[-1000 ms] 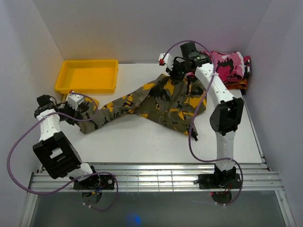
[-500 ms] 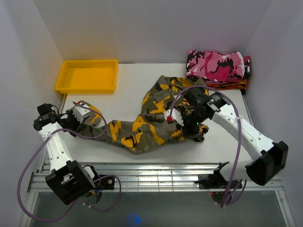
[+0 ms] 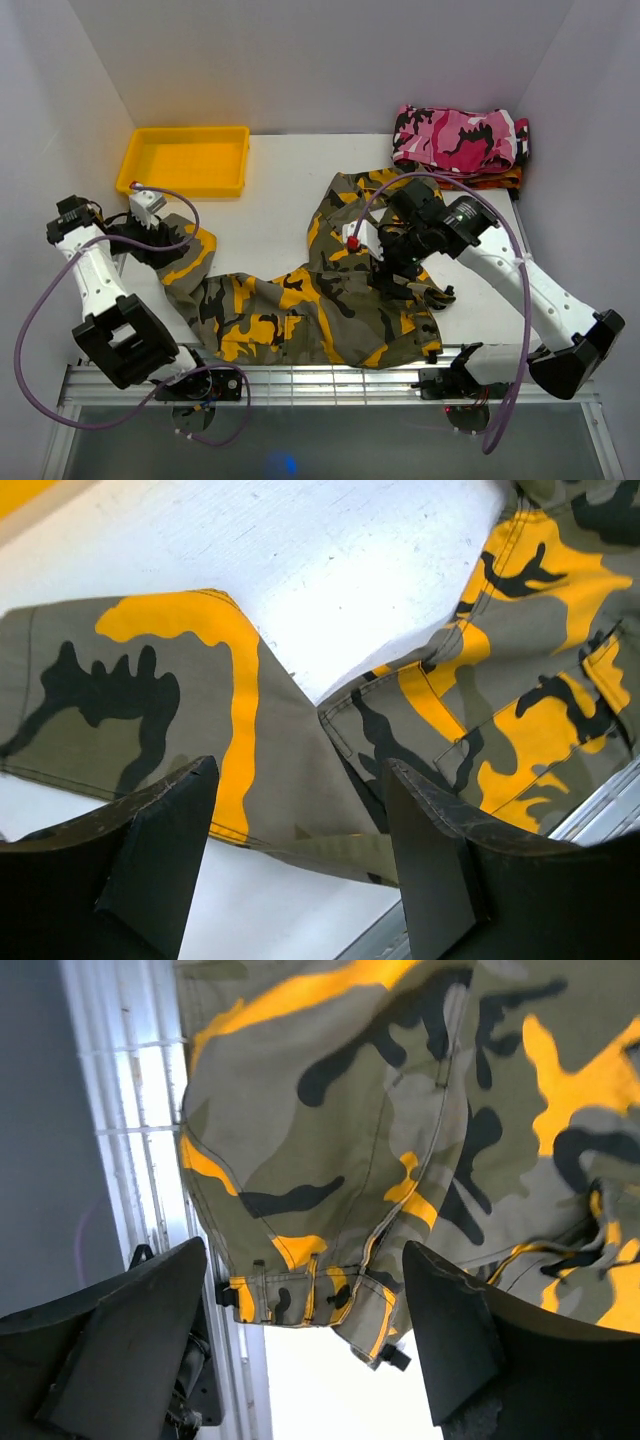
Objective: Fold and stack the trousers
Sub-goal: Flatten the trousers out
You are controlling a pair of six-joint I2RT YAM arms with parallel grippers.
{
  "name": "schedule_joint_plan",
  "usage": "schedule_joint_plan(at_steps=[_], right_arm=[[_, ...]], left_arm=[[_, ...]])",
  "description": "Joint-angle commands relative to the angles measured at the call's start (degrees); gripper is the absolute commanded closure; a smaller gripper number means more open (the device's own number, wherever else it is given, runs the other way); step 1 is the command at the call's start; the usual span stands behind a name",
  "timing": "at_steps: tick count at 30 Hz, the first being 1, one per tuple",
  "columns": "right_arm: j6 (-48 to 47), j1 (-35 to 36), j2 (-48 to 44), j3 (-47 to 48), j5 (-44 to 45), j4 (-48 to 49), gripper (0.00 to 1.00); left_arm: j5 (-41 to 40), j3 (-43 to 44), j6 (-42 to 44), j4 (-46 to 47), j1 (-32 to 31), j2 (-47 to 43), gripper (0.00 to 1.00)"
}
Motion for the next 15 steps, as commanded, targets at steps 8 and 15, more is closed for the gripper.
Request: schedule_joint_plan(at_steps=[8, 15], right_arm=[[9.6, -10.3, 19.5, -7.9, 10.8, 14.7, 0.27], [10.3, -13.1, 25.3, -15.5, 18.4, 17.1, 0.29]], left_arm=[[-3.9, 5.6, -23.8, 17.7, -1.6, 14.1, 0.23], [-22.6, 3.0, -29.2, 27.2, -15.6, 18.7, 0.24]])
